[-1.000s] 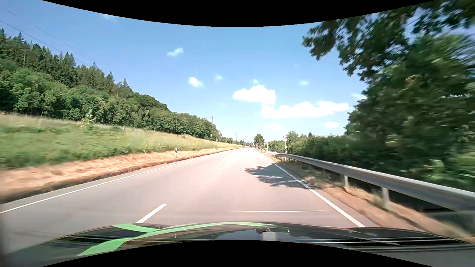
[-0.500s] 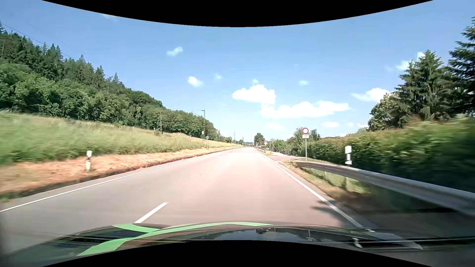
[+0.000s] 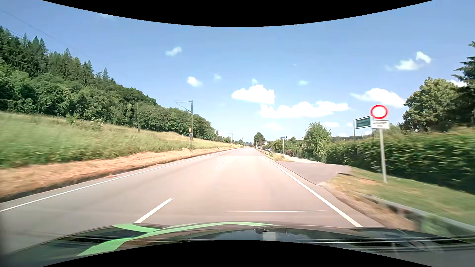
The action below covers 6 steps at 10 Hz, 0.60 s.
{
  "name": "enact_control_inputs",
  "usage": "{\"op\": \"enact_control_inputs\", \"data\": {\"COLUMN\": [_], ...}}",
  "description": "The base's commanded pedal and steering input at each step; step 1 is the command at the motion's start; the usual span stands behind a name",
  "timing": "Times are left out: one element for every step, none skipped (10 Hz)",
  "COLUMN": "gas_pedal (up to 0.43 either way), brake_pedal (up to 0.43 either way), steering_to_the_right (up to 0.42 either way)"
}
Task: Follow the waypoints while adhering to traffic rules and regulations
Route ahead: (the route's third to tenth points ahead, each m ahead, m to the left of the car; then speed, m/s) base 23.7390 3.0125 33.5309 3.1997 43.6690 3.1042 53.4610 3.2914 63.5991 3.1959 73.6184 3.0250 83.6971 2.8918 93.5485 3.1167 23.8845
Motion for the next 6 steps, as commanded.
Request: {"op": "enact_control_inputs", "data": {"gas_pedal": [0.189, 0.197, 0.209, 0.22, 0.228, 0.228], "brake_pedal": [0.0, 0.0, 0.0, 0.0, 0.0, 0.0], "steering_to_the_right": [0.0, 0.0, 0.0, -0.001, -0.001, -0.001]}}
